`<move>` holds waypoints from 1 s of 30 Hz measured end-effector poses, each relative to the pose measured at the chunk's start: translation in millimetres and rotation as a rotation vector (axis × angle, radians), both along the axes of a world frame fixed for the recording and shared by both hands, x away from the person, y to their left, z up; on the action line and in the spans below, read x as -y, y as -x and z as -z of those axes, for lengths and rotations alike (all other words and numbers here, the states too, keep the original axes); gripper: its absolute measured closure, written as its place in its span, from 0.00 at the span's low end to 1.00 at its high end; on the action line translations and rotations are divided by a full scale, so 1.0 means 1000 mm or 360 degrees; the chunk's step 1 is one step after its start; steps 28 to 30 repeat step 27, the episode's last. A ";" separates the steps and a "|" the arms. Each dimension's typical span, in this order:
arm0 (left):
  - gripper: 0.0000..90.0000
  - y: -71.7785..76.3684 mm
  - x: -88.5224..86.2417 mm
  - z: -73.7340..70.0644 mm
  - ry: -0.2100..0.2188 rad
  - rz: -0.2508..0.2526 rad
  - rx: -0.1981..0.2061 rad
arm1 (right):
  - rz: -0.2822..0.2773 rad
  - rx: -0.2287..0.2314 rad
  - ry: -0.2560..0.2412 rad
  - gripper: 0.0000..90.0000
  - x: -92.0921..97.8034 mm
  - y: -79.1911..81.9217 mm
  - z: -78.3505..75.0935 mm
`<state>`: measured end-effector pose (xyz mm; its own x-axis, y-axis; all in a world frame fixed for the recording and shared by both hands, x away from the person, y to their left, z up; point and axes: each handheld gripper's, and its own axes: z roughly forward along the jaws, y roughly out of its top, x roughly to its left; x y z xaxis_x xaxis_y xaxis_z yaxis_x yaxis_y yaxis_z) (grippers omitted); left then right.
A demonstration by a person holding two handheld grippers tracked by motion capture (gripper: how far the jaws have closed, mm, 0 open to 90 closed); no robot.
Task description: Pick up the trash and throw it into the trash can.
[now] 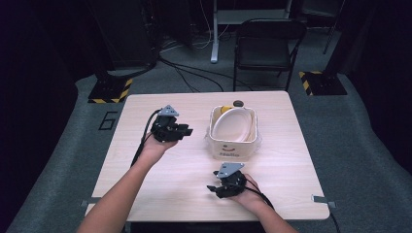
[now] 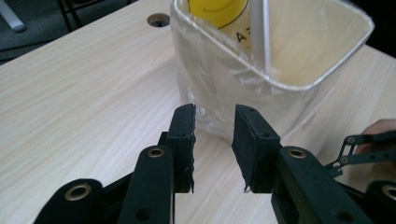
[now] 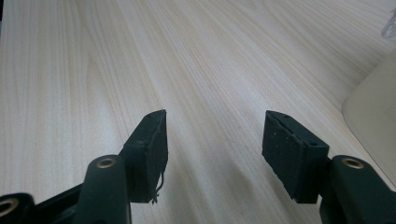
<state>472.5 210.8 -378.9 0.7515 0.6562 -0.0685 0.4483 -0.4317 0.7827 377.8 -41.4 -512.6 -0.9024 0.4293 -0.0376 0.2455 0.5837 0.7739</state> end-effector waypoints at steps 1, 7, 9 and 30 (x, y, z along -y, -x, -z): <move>0.76 0.001 -0.001 0.003 -0.0002 0.0000 -0.0002 | 0.0000 0.0000 0.0002 0.44 0.000 0.000 0.000; 0.76 0.009 -0.008 0.018 0.0014 -0.0003 -0.0012 | -0.0007 0.0006 0.0006 0.44 0.000 0.000 0.000; 0.76 0.012 -0.010 0.024 0.0017 -0.0006 -0.0015 | 0.0004 -0.0003 0.0001 0.44 -0.001 0.000 0.001; 0.70 0.031 -0.044 0.078 0.0093 -0.0089 -0.0073 | 0.0002 -0.0003 0.0045 0.44 -0.001 0.000 0.004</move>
